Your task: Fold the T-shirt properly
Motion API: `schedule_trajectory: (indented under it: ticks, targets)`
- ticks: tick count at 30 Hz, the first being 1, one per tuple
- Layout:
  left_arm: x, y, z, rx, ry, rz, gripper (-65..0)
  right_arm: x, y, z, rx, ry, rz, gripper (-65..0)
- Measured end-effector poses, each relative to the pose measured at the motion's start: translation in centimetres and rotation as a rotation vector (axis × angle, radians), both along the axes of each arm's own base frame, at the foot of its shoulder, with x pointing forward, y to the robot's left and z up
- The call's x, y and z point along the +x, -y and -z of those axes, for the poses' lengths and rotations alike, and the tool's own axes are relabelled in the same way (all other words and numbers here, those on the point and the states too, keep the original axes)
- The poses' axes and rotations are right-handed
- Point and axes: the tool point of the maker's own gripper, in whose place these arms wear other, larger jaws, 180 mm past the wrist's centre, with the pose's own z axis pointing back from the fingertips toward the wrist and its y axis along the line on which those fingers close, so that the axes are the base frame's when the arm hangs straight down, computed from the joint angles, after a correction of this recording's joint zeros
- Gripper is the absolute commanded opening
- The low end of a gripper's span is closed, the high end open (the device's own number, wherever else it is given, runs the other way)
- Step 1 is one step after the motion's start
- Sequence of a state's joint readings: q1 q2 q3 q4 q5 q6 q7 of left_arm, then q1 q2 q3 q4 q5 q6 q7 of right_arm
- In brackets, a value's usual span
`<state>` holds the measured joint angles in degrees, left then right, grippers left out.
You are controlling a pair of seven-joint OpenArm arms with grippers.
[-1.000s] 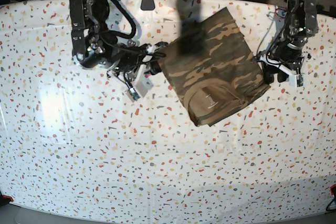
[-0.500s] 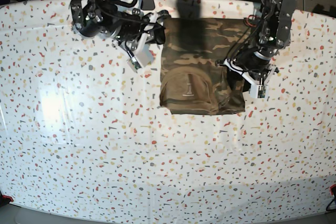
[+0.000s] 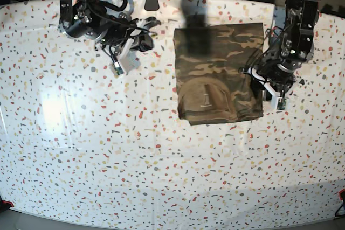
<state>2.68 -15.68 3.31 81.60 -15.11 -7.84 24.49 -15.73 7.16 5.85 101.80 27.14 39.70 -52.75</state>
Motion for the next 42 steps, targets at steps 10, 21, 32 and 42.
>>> schedule_trajectory:
  ticks: [10, 21, 32, 42]
  targets:
    - [1.5, -0.6, -4.9, -0.074, 0.101, 0.008, -38.9, 0.3, 1.0, -0.1, -0.003, 0.004, 0.034, -65.0]
    - [1.2, 2.0, -8.8, -0.055, 0.134, 0.123, -38.3, 0.3, 1.0, -0.1, -0.004, 0.001, 0.033, -65.0]
    - [-2.0, -0.2, -1.2, -0.035, 0.011, 0.07, -38.4, 0.3, 1.1, -0.1, -0.005, 0.002, 0.033, -65.0]
    - [-2.2, -1.9, 0.3, -0.088, -0.016, -0.015, -38.4, 0.2, 1.1, 0.0, -0.009, -0.005, 0.03, -65.0]
